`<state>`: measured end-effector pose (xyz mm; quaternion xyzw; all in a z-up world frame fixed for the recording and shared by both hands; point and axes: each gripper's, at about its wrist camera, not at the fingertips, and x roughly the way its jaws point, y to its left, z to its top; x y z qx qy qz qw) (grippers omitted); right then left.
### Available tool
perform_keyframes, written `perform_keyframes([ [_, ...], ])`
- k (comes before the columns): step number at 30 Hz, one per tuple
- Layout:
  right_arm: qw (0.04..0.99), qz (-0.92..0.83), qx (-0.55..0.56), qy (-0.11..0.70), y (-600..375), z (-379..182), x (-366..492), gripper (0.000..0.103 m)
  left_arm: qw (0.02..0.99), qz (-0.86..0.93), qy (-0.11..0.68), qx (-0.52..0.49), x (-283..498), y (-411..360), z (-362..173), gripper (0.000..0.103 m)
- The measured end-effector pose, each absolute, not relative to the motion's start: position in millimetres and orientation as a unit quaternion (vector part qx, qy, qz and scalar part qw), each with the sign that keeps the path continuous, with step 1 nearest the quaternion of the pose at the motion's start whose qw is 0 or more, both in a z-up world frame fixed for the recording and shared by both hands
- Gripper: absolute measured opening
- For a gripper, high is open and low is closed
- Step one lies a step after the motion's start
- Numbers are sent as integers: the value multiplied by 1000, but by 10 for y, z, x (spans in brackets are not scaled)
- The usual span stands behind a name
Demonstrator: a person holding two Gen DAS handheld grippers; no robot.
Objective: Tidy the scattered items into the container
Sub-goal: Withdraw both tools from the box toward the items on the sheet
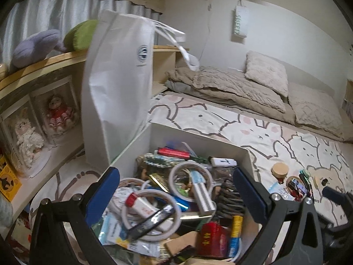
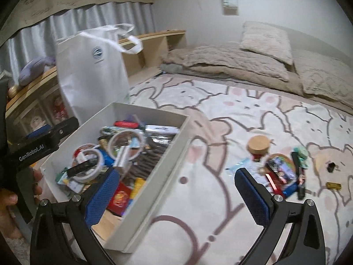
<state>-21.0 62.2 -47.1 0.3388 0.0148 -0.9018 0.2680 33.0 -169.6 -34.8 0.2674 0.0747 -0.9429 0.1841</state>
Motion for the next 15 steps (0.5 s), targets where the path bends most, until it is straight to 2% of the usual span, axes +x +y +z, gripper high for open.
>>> perform_keyframes([
  [15, 194, -926, 319, -49, 1615, -470, -451, 103, 130, -950, 68, 276, 28, -1208, -456, 103],
])
